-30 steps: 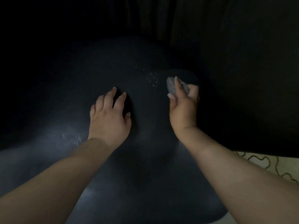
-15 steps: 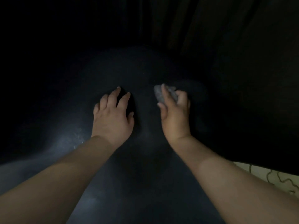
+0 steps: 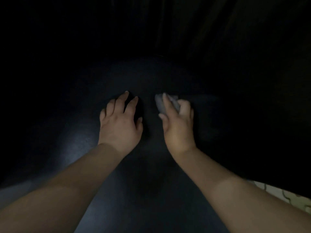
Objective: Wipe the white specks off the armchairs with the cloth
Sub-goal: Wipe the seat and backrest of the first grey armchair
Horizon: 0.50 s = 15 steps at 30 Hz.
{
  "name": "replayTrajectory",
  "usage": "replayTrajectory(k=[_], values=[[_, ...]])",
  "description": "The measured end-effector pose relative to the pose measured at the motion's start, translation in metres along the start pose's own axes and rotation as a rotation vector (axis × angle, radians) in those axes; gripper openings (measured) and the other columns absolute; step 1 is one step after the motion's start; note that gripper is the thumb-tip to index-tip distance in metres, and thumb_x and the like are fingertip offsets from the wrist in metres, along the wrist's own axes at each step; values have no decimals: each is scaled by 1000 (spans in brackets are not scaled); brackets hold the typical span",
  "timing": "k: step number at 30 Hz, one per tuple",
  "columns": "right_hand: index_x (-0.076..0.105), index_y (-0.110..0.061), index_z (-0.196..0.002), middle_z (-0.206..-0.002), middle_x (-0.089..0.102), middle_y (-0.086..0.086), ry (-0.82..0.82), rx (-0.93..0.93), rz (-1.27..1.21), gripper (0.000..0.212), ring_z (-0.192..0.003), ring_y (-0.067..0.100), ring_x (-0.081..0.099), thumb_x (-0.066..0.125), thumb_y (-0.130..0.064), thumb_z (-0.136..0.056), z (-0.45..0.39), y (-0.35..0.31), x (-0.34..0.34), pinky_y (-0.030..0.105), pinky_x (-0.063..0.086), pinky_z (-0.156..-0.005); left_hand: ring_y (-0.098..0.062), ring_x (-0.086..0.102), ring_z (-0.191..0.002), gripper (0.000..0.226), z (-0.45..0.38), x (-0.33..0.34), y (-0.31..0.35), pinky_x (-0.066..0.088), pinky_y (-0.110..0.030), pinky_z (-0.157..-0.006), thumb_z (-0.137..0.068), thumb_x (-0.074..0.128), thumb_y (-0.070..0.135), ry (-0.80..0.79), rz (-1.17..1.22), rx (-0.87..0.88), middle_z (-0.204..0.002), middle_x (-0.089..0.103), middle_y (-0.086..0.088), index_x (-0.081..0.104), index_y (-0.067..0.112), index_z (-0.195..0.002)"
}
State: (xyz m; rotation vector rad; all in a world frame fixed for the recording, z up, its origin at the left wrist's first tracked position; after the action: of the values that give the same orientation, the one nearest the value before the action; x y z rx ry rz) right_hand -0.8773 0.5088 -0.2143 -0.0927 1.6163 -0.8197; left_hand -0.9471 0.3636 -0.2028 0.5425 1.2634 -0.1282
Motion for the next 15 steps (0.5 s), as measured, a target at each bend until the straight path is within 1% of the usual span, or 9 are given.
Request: replayTrajectory(k=[4, 6, 7, 9, 10, 11, 12, 13, 15], values=[[49, -20, -140, -120, 44, 15, 103, -52, 21, 56, -107, 20, 40, 66, -9, -88, -5, 17, -11, 18, 29, -100, -32, 29, -133, 59, -1, -3, -12, 26, -50, -106, -87, 57, 34, 33, 11, -25, -152, 33, -6, 42, 20, -143], [53, -17, -134, -122, 41, 9, 198, 17, 0, 43, -103, 2, 43, 61, -12, -93, -42, 19, -9, 4, 32, -94, -31, 29, -133, 59, -2, -5, -19, 27, -51, -106, -87, 56, 35, 40, 11, -34, -152, 33, -6, 43, 20, -142], [55, -13, -129, -121, 40, 5, 259, 64, 14, 34, -95, -9, 47, 59, -16, -95, -60, 12, -8, 0, 38, -85, -31, 28, -133, 59, -3, -5, -21, 26, -51, -107, -88, 56, 36, 39, 12, -37, -152, 32, -5, 42, 20, -143], [53, -11, -124, -124, 41, 8, 264, 128, -32, 29, -92, -17, 48, 58, -21, -97, -79, -7, 0, 3, 43, -76, -30, 26, -134, 59, -5, -6, -26, 25, -50, -108, -88, 55, 36, 37, 17, -44, -153, 30, -5, 41, 21, -144], [52, -15, -129, -128, 41, 12, 204, 59, -48, 33, -105, -9, 46, 55, -20, -97, -81, -18, 7, 12, 44, -84, -29, 26, -134, 59, -5, -6, -29, 25, -49, -108, -88, 55, 36, 44, 22, -48, -153, 31, -5, 41, 20, -144], [49, -20, -136, -132, 41, 16, 100, -27, -59, 40, -118, 8, 42, 53, -20, -96, -71, -24, 17, 25, 42, -94, -29, 26, -133, 59, -5, -8, -31, 25, -48, -108, -88, 56, 35, 55, 27, -52, -153, 31, -5, 41, 20, -143], [46, -24, -140, -134, 41, 18, 29, -108, 0, 46, -122, 24, 39, 53, -18, -95, -54, -28, 24, 38, 40, -99, -29, 26, -133, 59, -6, -9, -34, 25, -47, -108, -88, 56, 35, 64, 32, -58, -152, 32, -5, 41, 20, -143], [45, -26, -142, -133, 42, 18, -16, -176, 35, 50, -121, 32, 39, 55, -16, -93, -38, -28, 27, 43, 38, -100, -29, 26, -133, 60, -6, -10, -36, 24, -46, -108, -88, 56, 35, 65, 36, -67, -152, 32, -5, 41, 19, -144], [45, -24, -143, -128, 44, 16, -38, -186, -6, 59, -117, 29, 41, 62, -7, -89, -15, -18, 24, 32, 37, -104, -29, 26, -133, 59, -5, -13, -40, 24, -46, -108, -88, 57, 34, 61, 47, -75, -152, 32, -5, 41, 19, -144]])
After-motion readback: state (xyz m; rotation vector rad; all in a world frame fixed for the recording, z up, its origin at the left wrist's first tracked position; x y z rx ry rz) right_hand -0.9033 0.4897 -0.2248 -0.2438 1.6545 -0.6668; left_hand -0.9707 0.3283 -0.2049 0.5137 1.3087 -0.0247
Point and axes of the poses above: each hand's wrist, its own z-axis away from the middle knuckle, its own x-axis out of the palm, y = z × x, the point moved 3 cm from there along -z, towards the middle knuckle
